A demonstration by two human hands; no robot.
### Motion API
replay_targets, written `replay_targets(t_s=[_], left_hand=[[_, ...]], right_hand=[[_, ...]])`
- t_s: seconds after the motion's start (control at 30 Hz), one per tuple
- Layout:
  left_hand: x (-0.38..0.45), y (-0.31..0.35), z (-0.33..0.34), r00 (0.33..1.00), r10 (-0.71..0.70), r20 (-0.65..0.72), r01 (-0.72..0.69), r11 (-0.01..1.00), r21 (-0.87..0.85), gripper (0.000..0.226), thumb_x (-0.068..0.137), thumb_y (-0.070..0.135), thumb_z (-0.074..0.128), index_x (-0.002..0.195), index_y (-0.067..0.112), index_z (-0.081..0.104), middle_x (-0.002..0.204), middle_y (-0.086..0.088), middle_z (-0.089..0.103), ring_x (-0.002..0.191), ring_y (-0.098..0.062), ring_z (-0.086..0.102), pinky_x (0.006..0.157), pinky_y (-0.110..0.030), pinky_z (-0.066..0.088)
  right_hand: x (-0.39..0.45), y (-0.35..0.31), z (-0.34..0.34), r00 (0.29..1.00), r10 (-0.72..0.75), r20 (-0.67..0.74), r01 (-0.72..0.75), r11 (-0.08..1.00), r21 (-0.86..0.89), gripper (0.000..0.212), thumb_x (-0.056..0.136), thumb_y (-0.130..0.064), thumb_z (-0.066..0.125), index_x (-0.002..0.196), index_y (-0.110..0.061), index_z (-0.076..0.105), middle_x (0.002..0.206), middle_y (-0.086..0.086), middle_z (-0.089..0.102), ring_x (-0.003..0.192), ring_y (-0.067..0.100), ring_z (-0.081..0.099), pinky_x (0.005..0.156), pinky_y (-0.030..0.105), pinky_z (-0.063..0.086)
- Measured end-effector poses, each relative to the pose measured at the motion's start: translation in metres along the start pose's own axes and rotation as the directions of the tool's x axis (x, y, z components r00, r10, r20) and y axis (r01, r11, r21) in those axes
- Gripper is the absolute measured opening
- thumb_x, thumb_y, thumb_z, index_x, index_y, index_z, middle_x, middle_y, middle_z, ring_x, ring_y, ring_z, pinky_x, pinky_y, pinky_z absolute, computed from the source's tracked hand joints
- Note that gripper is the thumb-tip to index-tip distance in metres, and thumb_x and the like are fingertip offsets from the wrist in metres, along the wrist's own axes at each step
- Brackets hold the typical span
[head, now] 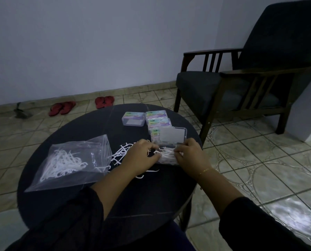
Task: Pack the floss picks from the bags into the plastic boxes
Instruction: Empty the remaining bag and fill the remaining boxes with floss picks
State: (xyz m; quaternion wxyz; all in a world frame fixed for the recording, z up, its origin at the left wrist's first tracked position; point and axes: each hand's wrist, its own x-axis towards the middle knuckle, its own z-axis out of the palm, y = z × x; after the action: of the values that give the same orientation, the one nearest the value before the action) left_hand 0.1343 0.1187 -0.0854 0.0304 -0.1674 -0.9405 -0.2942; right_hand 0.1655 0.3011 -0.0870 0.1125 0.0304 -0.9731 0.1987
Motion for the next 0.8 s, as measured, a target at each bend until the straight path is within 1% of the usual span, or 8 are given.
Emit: replay_targets(t_s=[0.13, 0.23, 0.37, 0.5, 0.6, 0.67, 0.73, 0.8], left_hand=[[0.006, 0.006, 0.008, 0.995, -0.097, 0.019, 0.099, 0.993, -0.071, 0.023, 0.085, 0.038, 0.067, 0.103, 0.025, 0.068, 0.11, 0.001, 0.054, 0.096, -0.012, 0.056, 0.086, -0.029, 0.046], [0.009, 0.013, 0.013, 0.99, -0.138, 0.004, 0.138, 0.99, -0.039, 0.019, 0.084, 0.042, 0.066, 0.094, 0.026, 0.071, 0.108, -0.002, 0.053, 0.096, -0.018, 0.056, 0.086, -0.034, 0.047], [0.004, 0.019, 0.008, 0.995, -0.095, -0.037, 0.096, 0.994, 0.047, 0.027, 0.09, 0.044, 0.057, 0.109, 0.03, 0.07, 0.104, -0.001, 0.053, 0.094, -0.019, 0.056, 0.08, -0.032, 0.045], [-0.013, 0.013, -0.013, 0.996, -0.054, -0.066, 0.062, 0.992, 0.112, 0.029, 0.094, 0.027, 0.051, 0.12, 0.026, 0.064, 0.115, -0.004, 0.056, 0.103, -0.021, 0.057, 0.087, -0.034, 0.046], [-0.029, 0.001, -0.034, 0.999, -0.044, 0.0, 0.043, 0.961, 0.274, 0.038, 0.089, 0.012, 0.049, 0.12, 0.025, 0.064, 0.123, -0.001, 0.056, 0.111, -0.021, 0.055, 0.093, -0.035, 0.045], [-0.04, -0.01, -0.046, 0.995, -0.076, 0.068, 0.05, 0.944, 0.327, 0.045, 0.083, 0.007, 0.051, 0.125, 0.023, 0.061, 0.128, -0.001, 0.053, 0.117, -0.021, 0.051, 0.098, -0.035, 0.043], [-0.051, -0.021, -0.053, 0.984, -0.103, 0.142, 0.037, 0.912, 0.409, 0.047, 0.081, 0.008, 0.053, 0.126, 0.02, 0.058, 0.128, -0.002, 0.052, 0.117, -0.022, 0.05, 0.098, -0.035, 0.042], [-0.06, -0.028, -0.056, 0.973, -0.116, 0.198, -0.003, 0.858, 0.514, 0.041, 0.079, 0.013, 0.055, 0.121, 0.015, 0.056, 0.125, -0.001, 0.052, 0.114, -0.021, 0.05, 0.098, -0.034, 0.042]], right_hand=[[0.003, 0.001, 0.003, 0.999, 0.007, 0.036, -0.008, 1.0, 0.028, 0.029, 0.096, -0.026, 0.052, 0.12, -0.017, 0.065, 0.121, 0.005, 0.046, 0.109, 0.018, 0.049, 0.09, 0.023, 0.041], [0.004, 0.002, 0.003, 0.999, -0.004, 0.054, 0.003, 1.0, 0.018, 0.03, 0.095, -0.024, 0.054, 0.121, -0.015, 0.064, 0.12, 0.008, 0.047, 0.108, 0.022, 0.05, 0.09, 0.024, 0.04], [-0.001, 0.001, -0.001, 1.0, -0.026, 0.016, 0.027, 0.998, -0.052, 0.032, 0.095, -0.03, 0.052, 0.123, -0.022, 0.063, 0.119, 0.007, 0.05, 0.108, 0.024, 0.048, 0.092, 0.035, 0.043], [-0.006, -0.01, -0.007, 0.999, -0.054, 0.009, 0.054, 0.995, -0.09, 0.033, 0.096, -0.032, 0.048, 0.127, -0.028, 0.059, 0.124, 0.001, 0.048, 0.113, 0.019, 0.043, 0.093, 0.03, 0.04], [-0.011, -0.028, -0.009, 0.992, -0.124, -0.002, 0.123, 0.992, -0.039, 0.031, 0.095, -0.031, 0.052, 0.123, -0.024, 0.062, 0.119, 0.001, 0.051, 0.111, 0.019, 0.044, 0.093, 0.029, 0.039], [-0.015, -0.042, -0.01, 0.984, -0.179, 0.015, 0.18, 0.983, -0.028, 0.029, 0.095, -0.032, 0.051, 0.118, -0.023, 0.065, 0.114, 0.002, 0.053, 0.108, 0.019, 0.046, 0.091, 0.03, 0.04], [-0.018, -0.057, -0.008, 0.971, -0.221, 0.093, 0.226, 0.973, -0.042, 0.032, 0.096, -0.037, 0.047, 0.115, -0.021, 0.067, 0.112, 0.003, 0.055, 0.109, 0.02, 0.047, 0.091, 0.031, 0.04], [-0.02, -0.072, -0.002, 0.954, -0.224, 0.201, 0.243, 0.967, -0.074, 0.039, 0.094, -0.046, 0.047, 0.116, -0.02, 0.067, 0.115, 0.005, 0.053, 0.114, 0.022, 0.045, 0.094, 0.032, 0.039]])
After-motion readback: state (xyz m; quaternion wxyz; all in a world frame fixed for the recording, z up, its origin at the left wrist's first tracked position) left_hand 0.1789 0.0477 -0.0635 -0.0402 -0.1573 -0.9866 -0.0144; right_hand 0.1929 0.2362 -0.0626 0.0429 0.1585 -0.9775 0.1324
